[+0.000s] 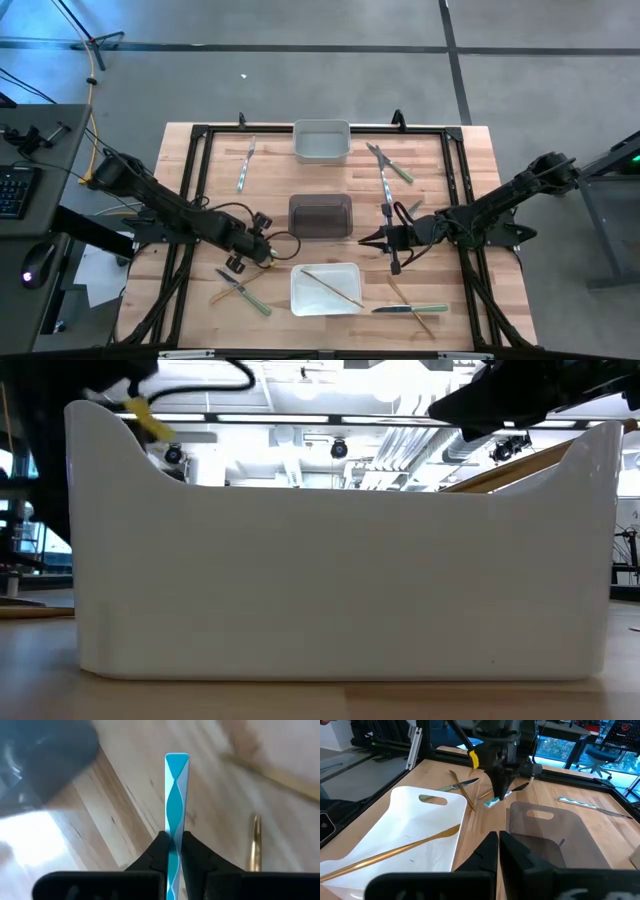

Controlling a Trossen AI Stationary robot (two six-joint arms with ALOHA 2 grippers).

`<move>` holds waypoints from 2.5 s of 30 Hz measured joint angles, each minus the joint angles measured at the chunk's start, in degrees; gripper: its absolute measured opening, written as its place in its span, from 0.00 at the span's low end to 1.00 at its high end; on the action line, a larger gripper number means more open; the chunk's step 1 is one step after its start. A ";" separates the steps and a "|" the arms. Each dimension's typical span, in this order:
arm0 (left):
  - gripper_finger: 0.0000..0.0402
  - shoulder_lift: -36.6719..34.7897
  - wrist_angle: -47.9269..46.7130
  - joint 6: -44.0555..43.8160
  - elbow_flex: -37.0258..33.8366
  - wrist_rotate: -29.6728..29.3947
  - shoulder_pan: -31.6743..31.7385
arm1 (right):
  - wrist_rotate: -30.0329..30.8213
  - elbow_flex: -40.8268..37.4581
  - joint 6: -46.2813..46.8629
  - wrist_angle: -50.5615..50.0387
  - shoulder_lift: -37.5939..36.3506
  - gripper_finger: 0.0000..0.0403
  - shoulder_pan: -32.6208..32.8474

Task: Sort silverware by color (type)
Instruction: Put the blue patterned table knife into the black bin

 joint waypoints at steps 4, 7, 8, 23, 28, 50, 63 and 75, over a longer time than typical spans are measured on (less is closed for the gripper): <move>0.04 -1.97 -4.32 -1.86 1.17 -0.97 0.19 | -0.02 0.00 0.00 0.21 -0.02 0.00 0.00; 0.04 -4.82 -5.45 -3.39 1.92 -2.35 0.30 | 0.00 0.00 -0.02 0.33 -0.02 0.00 0.00; 0.04 -5.95 -5.73 -4.01 2.10 -2.51 0.40 | -0.01 0.00 -0.02 0.37 -0.02 0.00 0.00; 0.04 -12.39 19.88 6.40 12.81 -0.87 8.83 | 0.00 0.02 -1.24 1.40 -0.02 0.00 -0.04; 0.04 -8.63 28.11 12.61 13.12 9.17 14.01 | 0.00 0.01 -1.36 0.88 -0.02 0.00 -0.04; 0.04 8.92 38.81 16.74 13.13 15.08 20.81 | 2.05 0.00 -2.19 -0.11 -0.02 0.00 -0.04; 0.04 4.47 35.12 17.12 17.09 15.13 18.82 | 17.98 0.00 18.36 -18.84 0.08 0.00 -2.97; 0.03 4.38 34.46 16.85 17.09 14.99 18.88 | 12.90 0.02 25.77 -17.38 10.47 0.00 -14.14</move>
